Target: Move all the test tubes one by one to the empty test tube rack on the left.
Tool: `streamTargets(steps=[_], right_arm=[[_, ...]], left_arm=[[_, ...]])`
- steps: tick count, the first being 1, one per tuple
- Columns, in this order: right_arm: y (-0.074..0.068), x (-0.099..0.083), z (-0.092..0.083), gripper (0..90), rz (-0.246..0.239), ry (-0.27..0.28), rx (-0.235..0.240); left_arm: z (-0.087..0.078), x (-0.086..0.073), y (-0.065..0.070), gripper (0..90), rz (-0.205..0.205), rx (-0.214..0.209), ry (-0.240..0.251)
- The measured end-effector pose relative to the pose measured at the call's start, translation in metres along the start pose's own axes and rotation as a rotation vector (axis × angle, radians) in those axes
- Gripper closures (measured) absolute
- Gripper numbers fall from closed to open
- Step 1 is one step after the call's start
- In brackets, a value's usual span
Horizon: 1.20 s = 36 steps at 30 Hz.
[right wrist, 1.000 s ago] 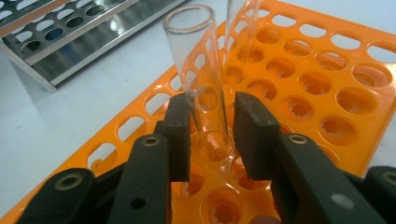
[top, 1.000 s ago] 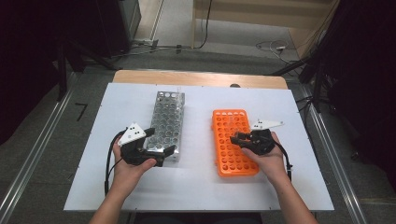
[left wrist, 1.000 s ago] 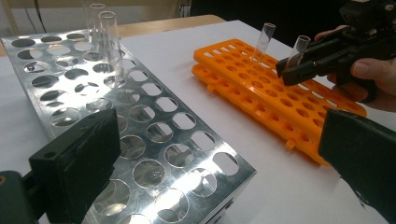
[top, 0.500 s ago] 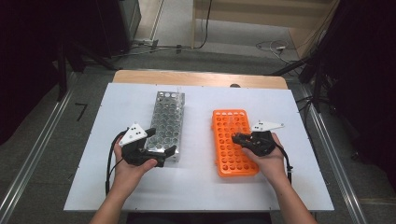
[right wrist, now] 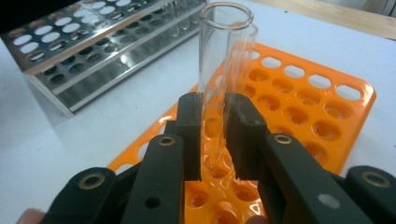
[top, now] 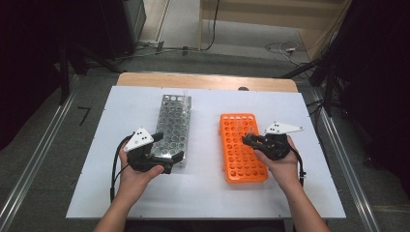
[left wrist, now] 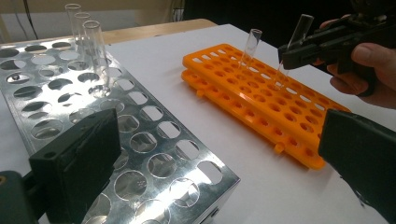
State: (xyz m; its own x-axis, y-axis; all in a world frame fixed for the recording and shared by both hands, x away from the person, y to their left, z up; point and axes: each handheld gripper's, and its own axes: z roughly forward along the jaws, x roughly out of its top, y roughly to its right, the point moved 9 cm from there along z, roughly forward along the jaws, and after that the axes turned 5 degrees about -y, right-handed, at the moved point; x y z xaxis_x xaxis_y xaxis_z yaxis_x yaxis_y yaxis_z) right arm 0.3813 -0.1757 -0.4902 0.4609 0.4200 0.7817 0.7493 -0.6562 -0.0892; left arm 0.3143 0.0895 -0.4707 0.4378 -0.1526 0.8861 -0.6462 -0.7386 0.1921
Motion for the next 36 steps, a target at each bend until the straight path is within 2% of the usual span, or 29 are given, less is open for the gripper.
streamTargets(steps=[5, 14, 21, 26, 30, 36], right_arm=[[-0.010, 0.006, -0.003, 74.0, -0.016, 0.008, 0.022], [-0.039, 0.013, -0.001, 74.0, -0.051, 0.005, 0.090], [-0.064, 0.018, 0.003, 74.0, -0.094, -0.007, 0.133], [-0.083, 0.018, 0.008, 74.0, -0.127, -0.025, 0.160], [-0.097, 0.017, 0.013, 74.0, -0.151, -0.038, 0.184], [-0.114, 0.015, 0.019, 74.0, -0.173, -0.056, 0.213]], left_arm=[[-0.001, 0.002, 0.004, 0.0, 0.005, -0.008, 0.004], [0.001, 0.007, 0.015, 0.0, 0.020, -0.028, 0.012], [0.004, 0.010, 0.031, 1.4, 0.041, -0.078, 0.012], [0.005, 0.013, 0.041, 6.0, 0.041, -0.118, 0.026], [0.006, 0.016, 0.050, 13.2, 0.046, -0.146, 0.042], [0.008, 0.015, 0.062, 32.2, 0.071, -0.175, 0.036]])
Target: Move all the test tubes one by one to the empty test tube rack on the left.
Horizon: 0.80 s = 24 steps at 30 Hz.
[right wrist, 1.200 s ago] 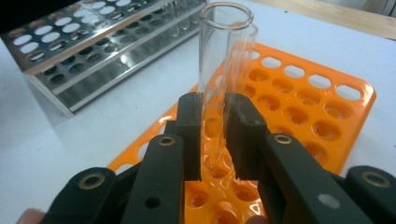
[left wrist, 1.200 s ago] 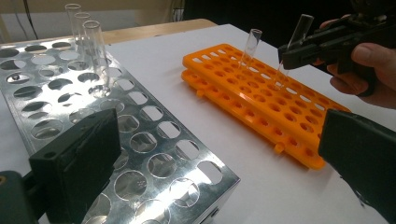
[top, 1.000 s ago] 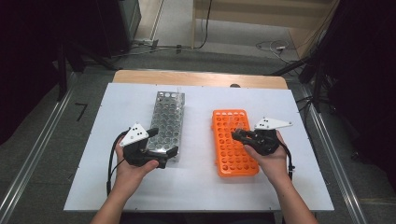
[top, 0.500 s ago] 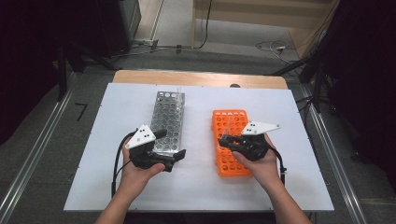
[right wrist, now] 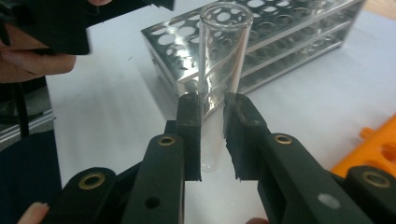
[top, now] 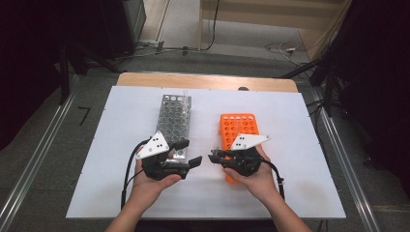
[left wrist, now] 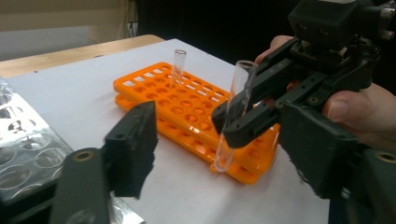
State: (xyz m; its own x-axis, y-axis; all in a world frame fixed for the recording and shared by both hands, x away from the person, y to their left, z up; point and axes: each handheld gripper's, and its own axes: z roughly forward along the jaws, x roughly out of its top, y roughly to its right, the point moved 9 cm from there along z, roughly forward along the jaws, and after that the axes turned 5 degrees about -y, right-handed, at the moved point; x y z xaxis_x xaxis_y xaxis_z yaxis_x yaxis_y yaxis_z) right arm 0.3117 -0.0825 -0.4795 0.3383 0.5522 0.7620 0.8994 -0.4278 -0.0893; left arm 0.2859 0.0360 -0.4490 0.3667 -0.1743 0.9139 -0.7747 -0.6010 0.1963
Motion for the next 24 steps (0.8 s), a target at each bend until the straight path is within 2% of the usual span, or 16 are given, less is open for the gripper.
streamTargets(steps=[6, 15, 24], right_arm=[[-0.016, 0.001, 0.009, 74.1, -0.035, -0.022, 0.025], [-0.031, 0.004, 0.013, 74.0, -0.059, -0.030, 0.053], [-0.038, 0.005, 0.014, 74.0, -0.069, -0.031, 0.072]], left_arm=[[0.004, 0.001, 0.010, 45.5, 0.010, -0.042, 0.008], [0.010, -0.002, 0.017, 57.6, 0.039, -0.050, -0.015], [0.010, -0.002, 0.018, 67.3, 0.049, -0.052, -0.020]])
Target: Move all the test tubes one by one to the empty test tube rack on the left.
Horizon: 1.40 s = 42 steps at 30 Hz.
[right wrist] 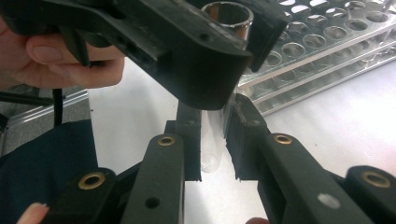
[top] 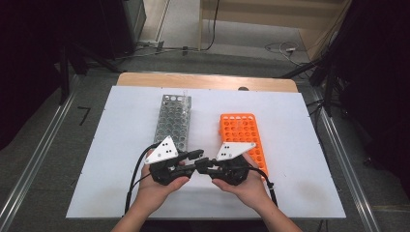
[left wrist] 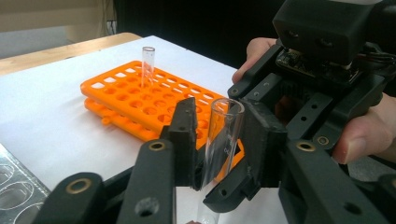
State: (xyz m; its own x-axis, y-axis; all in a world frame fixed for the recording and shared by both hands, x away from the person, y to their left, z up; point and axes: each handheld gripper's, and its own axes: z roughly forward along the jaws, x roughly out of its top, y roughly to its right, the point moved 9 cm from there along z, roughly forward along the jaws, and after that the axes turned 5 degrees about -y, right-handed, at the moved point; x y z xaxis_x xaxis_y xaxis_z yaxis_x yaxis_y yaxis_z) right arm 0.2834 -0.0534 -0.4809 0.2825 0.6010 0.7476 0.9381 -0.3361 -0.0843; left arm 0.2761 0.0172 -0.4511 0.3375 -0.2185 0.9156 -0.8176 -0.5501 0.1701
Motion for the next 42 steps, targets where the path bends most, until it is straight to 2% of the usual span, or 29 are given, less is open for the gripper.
streamTargets(steps=[9, 20, 23, 29, 34, 36, 40, 42], right_arm=[[-0.002, 0.000, 0.000, 74.0, 0.004, -0.001, 0.008], [-0.002, 0.001, 0.000, 73.0, 0.014, 0.011, 0.034], [-0.003, 0.000, 0.001, 63.4, 0.013, 0.010, 0.042], [0.000, -0.002, -0.001, 36.7, 0.016, 0.034, 0.051], [0.013, -0.006, -0.011, 14.5, 0.051, 0.065, -0.010], [0.018, -0.009, -0.016, 7.4, 0.073, 0.076, -0.018], [0.032, -0.018, -0.029, 0.4, 0.102, 0.102, -0.031], [0.038, -0.023, -0.036, 0.0, 0.115, 0.114, -0.042]], left_arm=[[0.001, -0.001, 0.002, 73.8, 0.015, -0.002, -0.005], [0.000, 0.000, 0.001, 75.0, 0.025, 0.010, 0.007], [-0.002, 0.001, -0.002, 75.1, 0.020, 0.022, 0.013], [-0.008, 0.002, -0.009, 75.2, 0.008, 0.043, 0.024], [-0.011, 0.004, -0.014, 75.1, 0.003, 0.058, 0.026], [-0.011, 0.004, -0.017, 75.1, 0.007, 0.067, 0.025], [-0.014, 0.008, -0.023, 75.2, 0.003, 0.079, 0.032], [-0.015, 0.010, -0.026, 75.1, -0.001, 0.086, 0.037]])
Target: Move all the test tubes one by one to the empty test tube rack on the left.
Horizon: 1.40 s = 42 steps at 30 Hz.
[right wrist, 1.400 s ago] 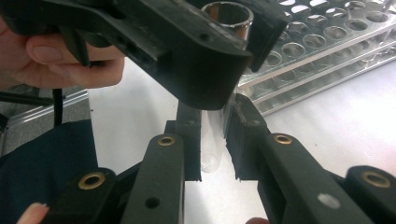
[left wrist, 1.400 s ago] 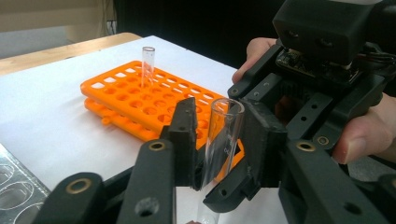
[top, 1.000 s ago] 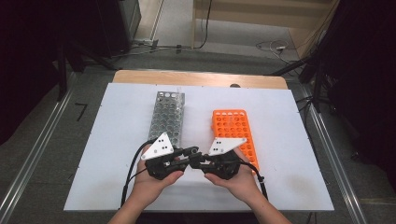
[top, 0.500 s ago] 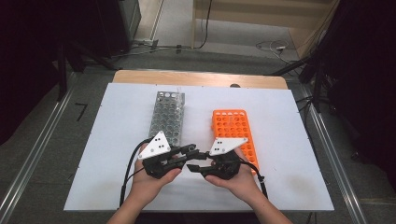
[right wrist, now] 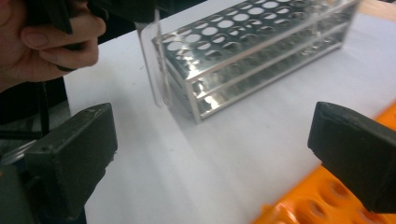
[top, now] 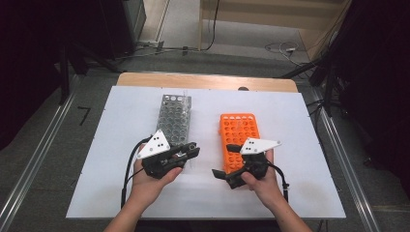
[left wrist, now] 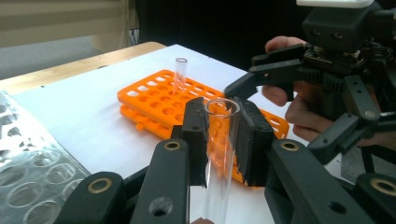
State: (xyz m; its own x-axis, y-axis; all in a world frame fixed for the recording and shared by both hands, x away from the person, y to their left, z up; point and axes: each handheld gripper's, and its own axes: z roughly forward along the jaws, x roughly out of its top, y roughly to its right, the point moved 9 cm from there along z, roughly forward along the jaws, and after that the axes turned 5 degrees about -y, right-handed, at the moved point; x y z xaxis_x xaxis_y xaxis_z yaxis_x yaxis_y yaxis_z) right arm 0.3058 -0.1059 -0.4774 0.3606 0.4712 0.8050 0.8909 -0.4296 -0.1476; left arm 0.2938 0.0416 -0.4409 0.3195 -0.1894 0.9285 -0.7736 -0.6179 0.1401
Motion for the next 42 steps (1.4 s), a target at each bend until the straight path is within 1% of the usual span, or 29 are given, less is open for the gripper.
streamTargets(steps=[3, 4, 8, 12, 18, 22, 25, 29, 30, 33, 36, 39, 42], right_arm=[[0.010, -0.005, -0.010, 0.0, 0.019, 0.010, -0.019], [0.012, -0.006, -0.013, 0.0, 0.025, 0.010, -0.033], [0.019, -0.011, -0.024, 0.0, 0.030, 0.022, -0.057], [0.026, -0.018, -0.037, 0.0, 0.040, 0.030, -0.080], [0.037, -0.032, -0.056, 0.0, 0.061, 0.036, -0.115], [0.044, -0.043, -0.069, 0.0, 0.067, 0.034, -0.151], [0.048, -0.049, -0.078, 0.0, 0.085, 0.042, -0.167], [0.052, -0.056, -0.085, 0.0, 0.091, 0.047, -0.194], [0.052, -0.059, -0.087, 0.0, 0.095, 0.046, -0.199], [0.054, -0.067, -0.090, 0.0, 0.103, 0.033, -0.213], [0.056, -0.073, -0.093, 0.0, 0.109, 0.022, -0.225], [0.057, -0.077, -0.097, 0.0, 0.121, 0.022, -0.232], [0.061, -0.077, -0.099, 0.0, 0.137, 0.035, -0.235]], left_arm=[[-0.001, 0.003, -0.006, 75.2, -0.006, 0.008, 0.009], [-0.001, 0.005, -0.007, 75.2, -0.013, 0.010, 0.013], [0.000, 0.008, -0.013, 75.2, -0.007, 0.025, 0.014], [0.002, 0.011, -0.021, 75.2, -0.013, 0.037, 0.018], [0.002, 0.017, -0.035, 75.2, -0.019, 0.064, 0.025], [0.003, 0.020, -0.047, 75.2, -0.026, 0.086, 0.027], [0.004, 0.024, -0.056, 75.2, -0.033, 0.104, 0.034], [0.007, 0.028, -0.066, 75.2, -0.031, 0.128, 0.031], [0.008, 0.030, -0.069, 75.2, -0.035, 0.129, 0.035], [0.010, 0.034, -0.077, 75.2, -0.034, 0.148, 0.032], [0.013, 0.038, -0.086, 75.2, -0.034, 0.170, 0.041], [0.016, 0.043, -0.096, 75.2, -0.048, 0.191, 0.052], [0.022, 0.047, -0.106, 75.2, -0.062, 0.214, 0.056]])
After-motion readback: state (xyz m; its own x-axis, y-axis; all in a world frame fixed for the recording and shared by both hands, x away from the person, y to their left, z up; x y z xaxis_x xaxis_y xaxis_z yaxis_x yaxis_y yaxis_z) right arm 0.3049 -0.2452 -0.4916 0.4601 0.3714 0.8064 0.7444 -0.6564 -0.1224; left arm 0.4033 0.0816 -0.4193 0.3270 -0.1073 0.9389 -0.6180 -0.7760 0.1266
